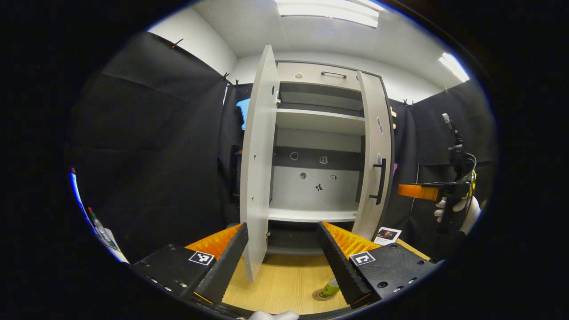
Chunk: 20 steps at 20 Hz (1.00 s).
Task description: Grasp the bottle in the cabinet with the left hand and place it on the coaster, then close the right door with the right hand and the left door with the left hand.
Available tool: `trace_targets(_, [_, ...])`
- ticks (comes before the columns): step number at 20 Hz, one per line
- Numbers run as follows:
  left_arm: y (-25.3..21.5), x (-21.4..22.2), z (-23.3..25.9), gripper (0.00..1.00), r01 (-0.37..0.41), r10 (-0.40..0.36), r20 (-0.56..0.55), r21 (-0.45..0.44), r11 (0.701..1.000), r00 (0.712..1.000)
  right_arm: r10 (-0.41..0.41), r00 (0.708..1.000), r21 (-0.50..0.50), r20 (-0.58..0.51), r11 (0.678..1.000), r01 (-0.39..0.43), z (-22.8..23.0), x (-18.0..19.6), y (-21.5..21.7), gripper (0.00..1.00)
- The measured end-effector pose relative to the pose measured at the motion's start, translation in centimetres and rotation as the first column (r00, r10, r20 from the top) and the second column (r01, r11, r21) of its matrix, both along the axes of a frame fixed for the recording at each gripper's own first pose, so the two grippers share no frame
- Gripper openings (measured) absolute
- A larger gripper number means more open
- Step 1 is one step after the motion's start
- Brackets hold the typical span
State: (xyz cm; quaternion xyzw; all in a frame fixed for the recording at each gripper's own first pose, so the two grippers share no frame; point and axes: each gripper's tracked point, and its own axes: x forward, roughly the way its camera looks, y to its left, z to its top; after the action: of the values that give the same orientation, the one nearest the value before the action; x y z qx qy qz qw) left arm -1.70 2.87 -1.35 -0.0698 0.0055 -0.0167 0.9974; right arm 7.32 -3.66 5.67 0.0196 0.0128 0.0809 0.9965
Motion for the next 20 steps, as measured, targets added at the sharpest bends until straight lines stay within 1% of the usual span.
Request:
trace_targets(2, [1.3, 0.5, -0.1, 0.95, 0.007, -0.007, -0.004, -0.015, 1.000, 1.000, -0.002, 1.000, 0.020, 0.008, 1.000, 0.002, -0.1, -1.7, 0.5, 0.78])
trace_targets(5, [4.5, 1.7, 0.1, 0.95, -0.021, 0.021, 0.001, -0.002, 1.000, 1.000, -0.027, 1.000, 0.020, 0.015, 0.999, 0.026, -0.4, -4.1, 0.6, 0.78])
trace_targets(6, [5.7, 2.3, 0.1, 0.90, -0.029, 0.029, 0.006, 0.004, 1.000, 1.000, -0.047, 0.999, 0.008, 0.014, 0.999, 0.047, -0.9, -4.8, 0.6, 0.78])
trace_targets(7, [6.9, 2.8, 0.2, 0.95, -0.044, 0.044, 0.010, 0.014, 0.999, 0.999, -0.074, 0.997, -0.004, 0.015, 0.997, 0.074, -1.2, -5.5, 0.4, 0.78])
trace_targets(8, [8.3, 3.4, 0.3, 0.95, -0.058, 0.057, 0.014, 0.027, 0.998, 0.998, -0.096, 0.995, -0.017, 0.010, 0.995, 0.096, -1.7, -6.2, 0.4, 0.81])
trace_targets(9, [9.7, 4.0, 0.5, 0.95, -0.074, 0.073, 0.020, 0.040, 0.996, 0.997, -0.100, 0.995, -0.032, 0.000, 0.994, 0.100, -2.3, -6.7, 0.8, 0.82])
trace_targets(12, [13.8, 6.6, 1.5, 0.95, -0.127, 0.125, 0.032, 0.078, 0.989, 0.992, -0.135, 0.991, -0.063, -0.022, 0.989, 0.134, -3.9, -8.5, 1.1, 0.82])
trace_targets(13, [15.2, 7.5, 2.0, 0.95, -0.146, 0.143, 0.039, 0.075, 0.986, 0.989, -0.147, 0.989, -0.075, -0.023, 0.987, 0.144, -4.3, -9.0, 1.3, 0.82])
trace_targets(15, [17.8, 9.1, 3.0, 0.95, -0.181, 0.178, 0.053, 0.059, 0.982, 0.983, -0.158, 0.987, -0.091, -0.032, 0.984, 0.155, -4.9, -9.9, 1.5, 0.82])
trace_targets(16, [18.6, 9.9, 3.3, 0.99, -0.194, 0.191, 0.055, 0.060, 0.979, 0.980, -0.160, 0.986, -0.090, -0.042, 0.984, 0.156, -5.3, -10.3, 1.7, 0.82])
trace_targets(17, [19.3, 10.7, 3.6, 0.94, -0.201, 0.197, 0.060, 0.068, 0.977, 0.979, -0.157, 0.986, -0.077, -0.056, 0.985, 0.153, -5.7, -10.6, 2.0, 0.82])
trace_targets(18, [19.9, 11.7, 3.8, 0.99, -0.210, 0.205, 0.067, 0.079, 0.975, 0.977, -0.151, 0.986, -0.058, -0.070, 0.987, 0.147, -6.0, -10.8, 2.3, 0.82])
trace_targets(19, [20.3, 12.6, 4.2, 0.95, -0.217, 0.210, 0.073, 0.090, 0.972, 0.975, -0.145, 0.986, -0.044, -0.083, 0.989, 0.142, -6.3, -11.1, 2.6, 0.82])
trace_targets(20, [20.4, 13.3, 4.4, 0.99, -0.219, 0.212, 0.077, 0.098, 0.971, 0.974, -0.145, 0.985, -0.039, -0.095, 0.989, 0.142, -6.6, -11.4, 2.6, 0.82])
